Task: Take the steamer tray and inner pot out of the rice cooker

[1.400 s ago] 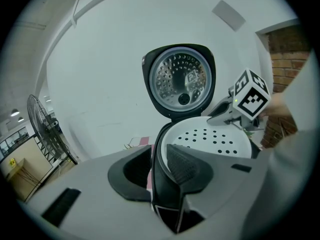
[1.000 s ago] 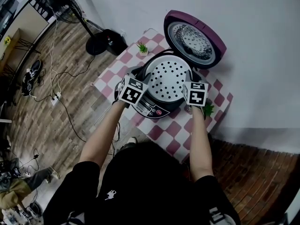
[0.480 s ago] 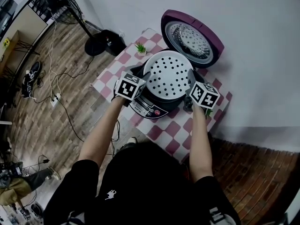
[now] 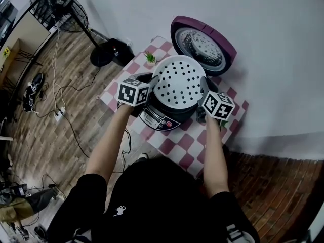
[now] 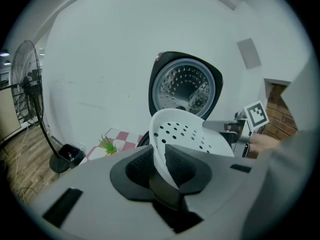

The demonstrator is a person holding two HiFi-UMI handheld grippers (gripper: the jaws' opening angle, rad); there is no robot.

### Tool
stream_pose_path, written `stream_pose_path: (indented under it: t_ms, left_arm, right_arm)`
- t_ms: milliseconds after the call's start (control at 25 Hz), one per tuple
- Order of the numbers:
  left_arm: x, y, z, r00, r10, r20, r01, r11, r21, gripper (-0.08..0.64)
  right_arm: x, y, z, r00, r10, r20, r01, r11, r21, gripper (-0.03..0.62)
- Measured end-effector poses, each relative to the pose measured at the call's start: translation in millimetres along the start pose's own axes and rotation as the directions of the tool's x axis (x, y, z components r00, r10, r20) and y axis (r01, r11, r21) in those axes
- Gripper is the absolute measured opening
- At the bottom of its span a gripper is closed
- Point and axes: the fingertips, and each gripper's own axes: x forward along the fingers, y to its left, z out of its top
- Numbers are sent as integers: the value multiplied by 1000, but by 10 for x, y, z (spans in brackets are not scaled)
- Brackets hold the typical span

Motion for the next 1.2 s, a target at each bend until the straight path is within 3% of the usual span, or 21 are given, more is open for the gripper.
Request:
stream_pose_path:
  t_ms: [240,600,1200]
  left_arm:
    - [-130,-27,87,996,32,83,-33,999,11,60]
    - [-353,-219,229,987,-8,160,-2,998,61,54]
    - [-626,-436,157,974,-117,196,96,989,111,46]
  right_arm:
    - [-101,68,-42,997,-70,-24,67,991,-114,32]
    - [-422,159,54,994,-111,20,113,989,-95,31]
    - [-1016,387,-57,969,-230,88,237,969,-74,29]
